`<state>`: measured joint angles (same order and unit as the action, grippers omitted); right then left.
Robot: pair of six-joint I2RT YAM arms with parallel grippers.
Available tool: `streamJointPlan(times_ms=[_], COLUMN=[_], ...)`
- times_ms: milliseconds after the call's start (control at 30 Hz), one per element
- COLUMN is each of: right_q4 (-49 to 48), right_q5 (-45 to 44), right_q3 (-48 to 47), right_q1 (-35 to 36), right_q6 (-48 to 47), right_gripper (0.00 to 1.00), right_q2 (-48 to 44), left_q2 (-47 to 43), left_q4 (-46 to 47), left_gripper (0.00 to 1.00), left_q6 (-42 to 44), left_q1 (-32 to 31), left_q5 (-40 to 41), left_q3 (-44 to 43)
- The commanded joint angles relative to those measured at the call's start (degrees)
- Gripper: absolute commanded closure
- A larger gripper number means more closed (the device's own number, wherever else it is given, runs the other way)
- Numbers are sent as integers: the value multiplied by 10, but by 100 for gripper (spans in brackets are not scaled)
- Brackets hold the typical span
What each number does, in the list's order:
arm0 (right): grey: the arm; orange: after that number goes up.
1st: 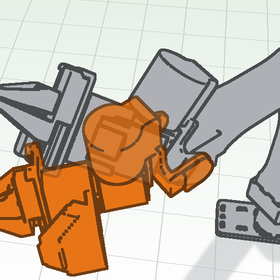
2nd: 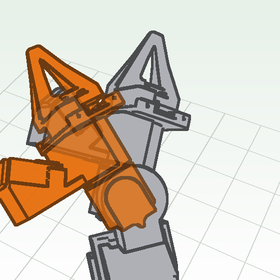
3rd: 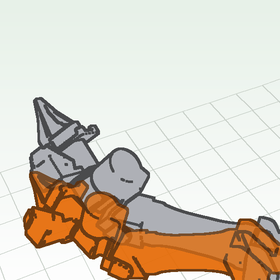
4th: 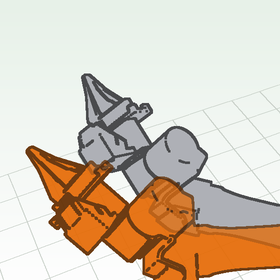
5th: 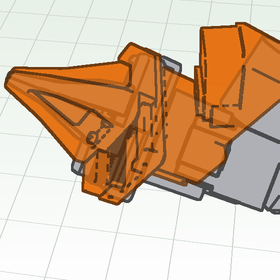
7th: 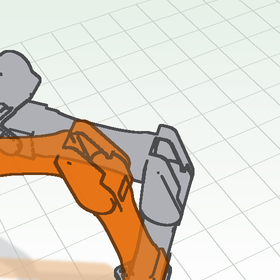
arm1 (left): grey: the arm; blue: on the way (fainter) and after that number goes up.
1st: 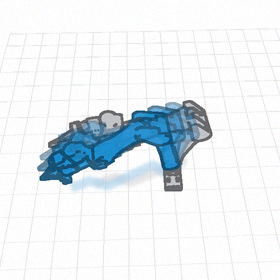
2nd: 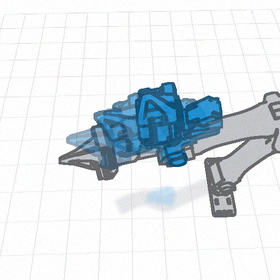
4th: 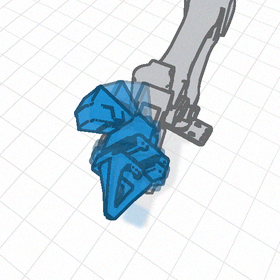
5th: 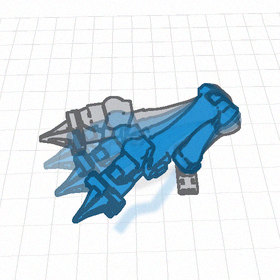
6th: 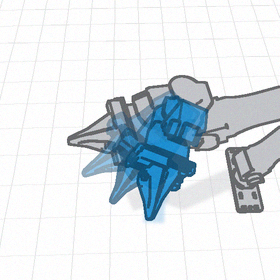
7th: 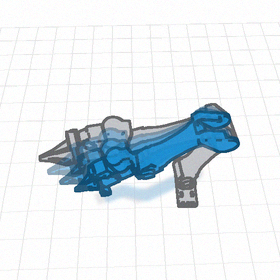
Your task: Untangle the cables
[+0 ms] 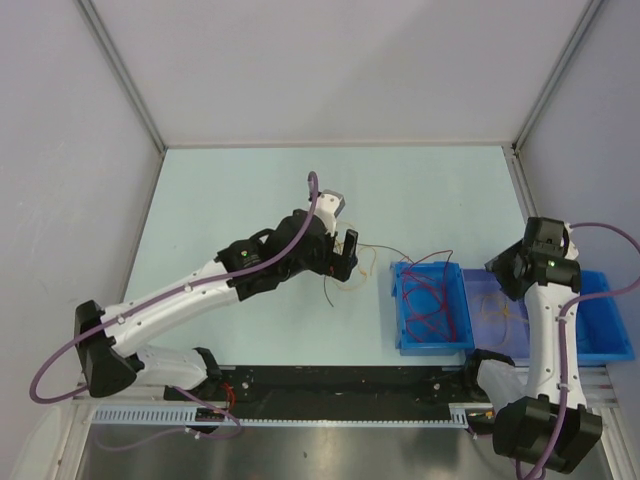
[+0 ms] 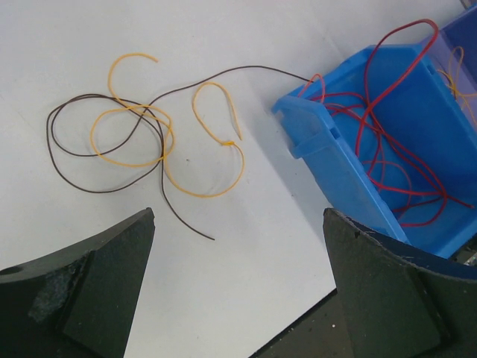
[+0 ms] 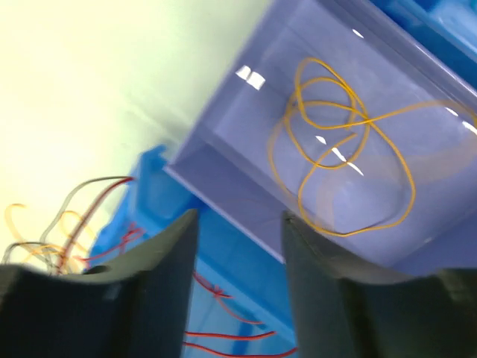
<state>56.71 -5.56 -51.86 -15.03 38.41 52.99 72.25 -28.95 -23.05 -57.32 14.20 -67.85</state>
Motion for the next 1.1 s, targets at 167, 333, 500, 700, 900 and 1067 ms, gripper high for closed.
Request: streamJointPlan(times_ms=[167, 333, 500, 700, 900, 1067], right_q4=[2, -25, -48, -77, -84, -94], right_q5=[29, 70, 102, 98, 83, 80], right_q3=[-68, -74, -75, -75, -75, -75], right_q1=[10, 33, 62, 111, 135, 141], right_q6=[-26, -46, -60, -54, -53, -57], right_gripper=[22, 23, 23, 21, 22, 22], right_q2=[-28, -46, -56, -72, -61, -51], left_q2=[6, 14, 25, 50, 73, 103], left_q4=[14, 23, 43, 61, 82, 137], left_gripper=[0, 0, 0, 2, 10, 13], left_q6=[-18, -35, -45, -59, -115, -127], left_q1=[15, 31, 37, 49, 126, 161], left_q5=[32, 36, 36, 48, 4, -54], left_q3=[13, 33, 59, 75, 109, 134])
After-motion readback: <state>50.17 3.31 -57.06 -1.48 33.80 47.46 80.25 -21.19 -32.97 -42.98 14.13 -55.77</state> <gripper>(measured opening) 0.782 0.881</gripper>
